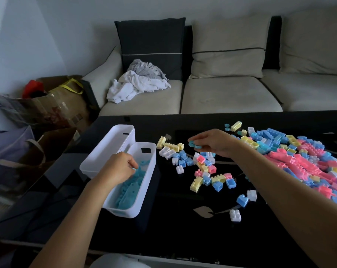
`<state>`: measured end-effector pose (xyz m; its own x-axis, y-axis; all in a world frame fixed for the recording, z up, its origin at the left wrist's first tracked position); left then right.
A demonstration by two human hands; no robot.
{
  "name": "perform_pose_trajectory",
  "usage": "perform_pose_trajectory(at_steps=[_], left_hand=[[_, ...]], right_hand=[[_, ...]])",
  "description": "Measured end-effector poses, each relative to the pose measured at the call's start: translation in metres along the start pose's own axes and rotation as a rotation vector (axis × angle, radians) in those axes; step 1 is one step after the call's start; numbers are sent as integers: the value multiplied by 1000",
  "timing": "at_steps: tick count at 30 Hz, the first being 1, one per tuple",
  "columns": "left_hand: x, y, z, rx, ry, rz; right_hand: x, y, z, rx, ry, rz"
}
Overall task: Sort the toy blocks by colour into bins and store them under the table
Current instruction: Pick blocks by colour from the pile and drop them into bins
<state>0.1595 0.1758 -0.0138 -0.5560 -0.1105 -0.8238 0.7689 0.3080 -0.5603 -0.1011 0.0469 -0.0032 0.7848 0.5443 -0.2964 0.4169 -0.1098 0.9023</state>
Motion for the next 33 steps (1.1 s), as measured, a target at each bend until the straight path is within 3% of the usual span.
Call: perform_pose_trajectory(at_steps=[10, 16, 19, 22, 26, 33], left_hand=[[-13, -1, -5, -117, -85, 18], [-19, -14, -7, 101, -324, 6], [-13, -37, -1, 231, -349, -88], [2, -70, 6, 370, -307, -141], [33, -120, 14, 512, -131, -123], [104, -180, 35, 554, 133, -55]], right_hand=[[122, 63, 26, -205, 94, -261], [105, 62, 19, -255, 67, -332], [63, 54, 7, -271, 18, -403], [10, 35, -10, -240, -16, -477], [-53, -3, -36, -186, -149, -657], [-98, -59, -65, -109, -173, -916]])
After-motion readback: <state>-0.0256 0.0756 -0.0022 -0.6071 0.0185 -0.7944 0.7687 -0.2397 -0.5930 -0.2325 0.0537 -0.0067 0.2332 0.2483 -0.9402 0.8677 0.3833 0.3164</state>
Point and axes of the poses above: each hand's wrist, its own z-axis towards the middle knuckle, its own x-axis out of the palm, y = z × x, the point moved 2 cm from there along z, towards the middle knuckle, and after that the axes turned 6 degrees about -z, right-handed, at the moved point
